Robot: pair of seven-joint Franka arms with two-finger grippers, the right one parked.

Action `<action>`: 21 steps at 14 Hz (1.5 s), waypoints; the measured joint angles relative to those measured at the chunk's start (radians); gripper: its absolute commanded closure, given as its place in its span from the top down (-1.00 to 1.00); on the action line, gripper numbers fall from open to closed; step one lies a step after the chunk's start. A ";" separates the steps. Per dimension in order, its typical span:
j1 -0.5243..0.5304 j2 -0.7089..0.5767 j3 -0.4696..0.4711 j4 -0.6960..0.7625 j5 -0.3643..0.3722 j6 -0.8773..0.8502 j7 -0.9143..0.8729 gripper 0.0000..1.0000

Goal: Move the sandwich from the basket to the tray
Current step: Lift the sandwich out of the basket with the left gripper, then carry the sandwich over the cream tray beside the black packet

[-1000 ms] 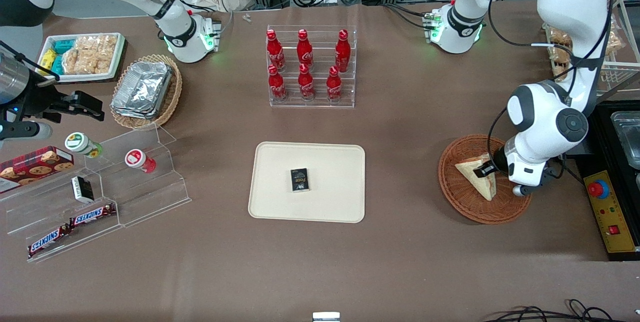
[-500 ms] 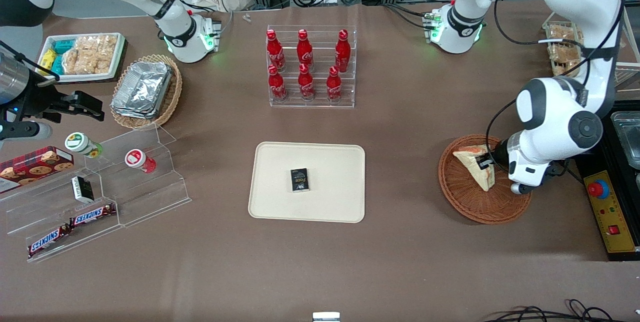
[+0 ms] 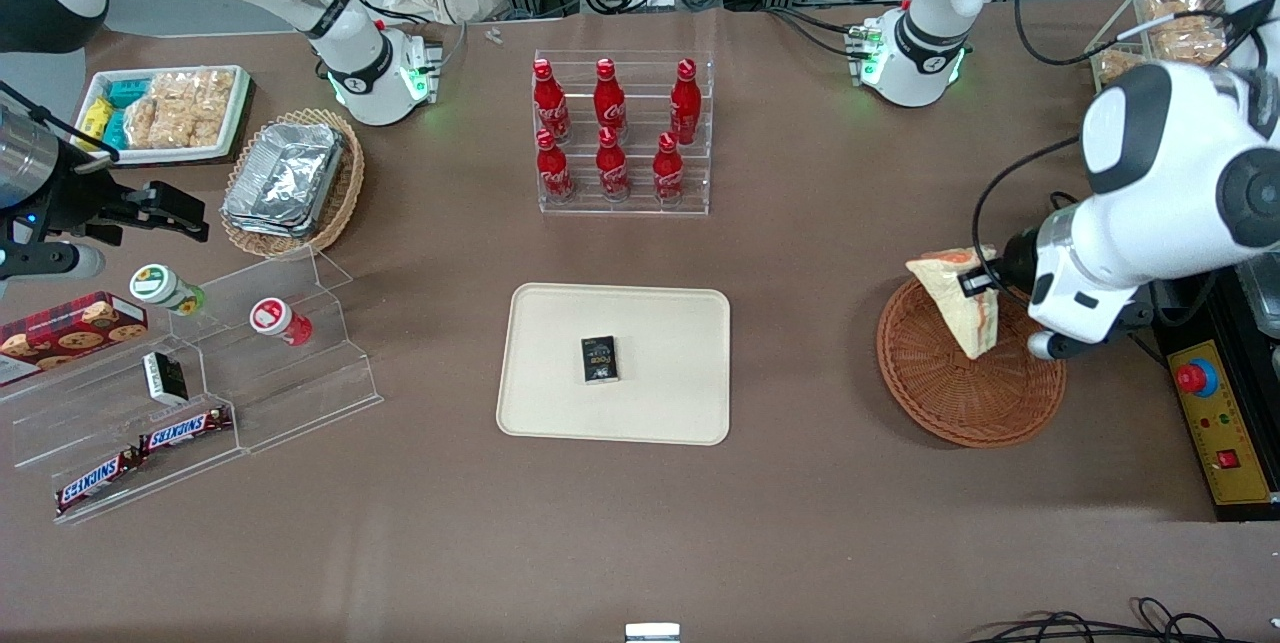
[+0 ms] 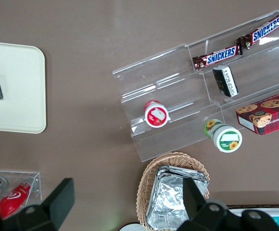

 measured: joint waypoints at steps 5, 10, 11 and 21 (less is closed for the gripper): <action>-0.004 0.023 -0.142 0.020 0.002 0.085 0.003 -1.00; -0.149 0.186 -0.201 0.027 0.137 0.306 -0.009 -1.00; -0.181 0.229 -0.202 0.039 0.161 0.326 -0.021 -1.00; -0.310 0.586 -0.200 0.250 0.256 0.341 -0.066 -1.00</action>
